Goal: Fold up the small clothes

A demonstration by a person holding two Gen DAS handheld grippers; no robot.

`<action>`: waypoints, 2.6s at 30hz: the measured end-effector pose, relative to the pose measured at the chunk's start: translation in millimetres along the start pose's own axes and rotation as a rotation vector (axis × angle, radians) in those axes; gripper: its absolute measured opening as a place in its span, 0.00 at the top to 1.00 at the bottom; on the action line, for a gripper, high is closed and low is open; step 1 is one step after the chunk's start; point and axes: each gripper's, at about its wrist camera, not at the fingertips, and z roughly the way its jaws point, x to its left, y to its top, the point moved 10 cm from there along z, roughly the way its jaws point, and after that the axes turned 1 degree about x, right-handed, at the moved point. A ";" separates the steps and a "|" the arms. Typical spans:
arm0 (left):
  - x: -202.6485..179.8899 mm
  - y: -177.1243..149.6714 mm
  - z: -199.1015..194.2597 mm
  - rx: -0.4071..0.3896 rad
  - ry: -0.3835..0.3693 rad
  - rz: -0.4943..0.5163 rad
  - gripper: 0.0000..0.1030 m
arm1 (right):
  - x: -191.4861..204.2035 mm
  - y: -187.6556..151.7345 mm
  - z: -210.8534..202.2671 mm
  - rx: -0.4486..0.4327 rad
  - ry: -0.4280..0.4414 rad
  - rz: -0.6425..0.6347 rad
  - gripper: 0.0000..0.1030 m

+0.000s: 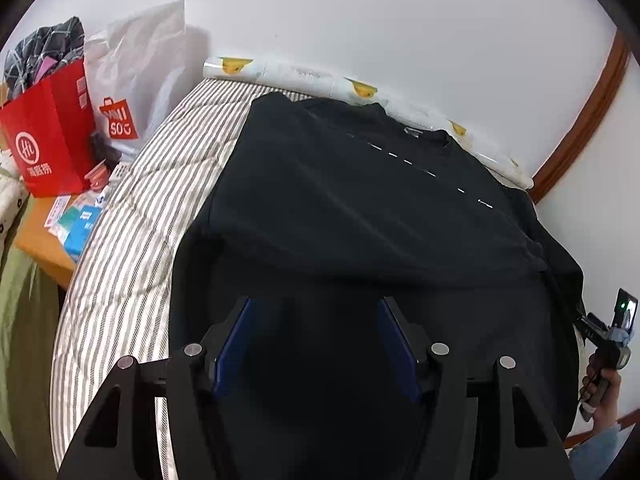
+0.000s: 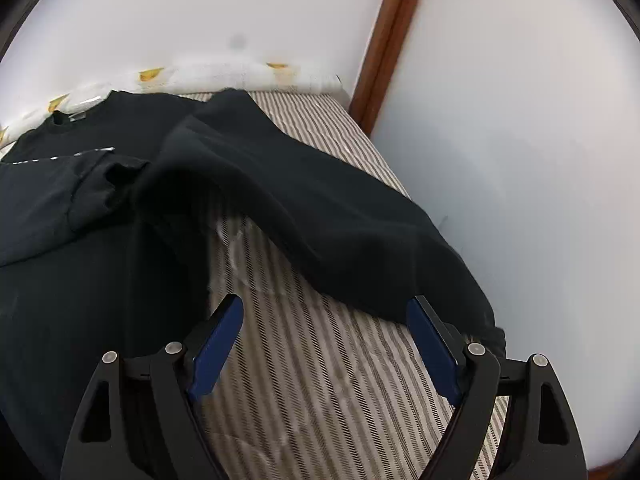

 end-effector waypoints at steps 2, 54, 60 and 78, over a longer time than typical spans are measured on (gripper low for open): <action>-2.4 -2.1 -2.2 0.005 0.002 -0.012 0.41 | -3.3 -2.0 -0.5 -0.013 -0.012 0.007 0.20; 20.5 -3.7 -15.4 0.006 0.077 0.028 0.40 | 311.2 44.4 -55.6 -0.057 0.442 -0.264 0.43; -12.2 3.4 -7.3 0.000 0.031 0.072 0.40 | 244.1 19.1 -78.0 -0.060 0.482 -0.204 0.27; -10.3 3.8 15.2 0.030 0.043 0.028 0.40 | 142.5 38.6 30.0 0.140 0.594 0.281 0.26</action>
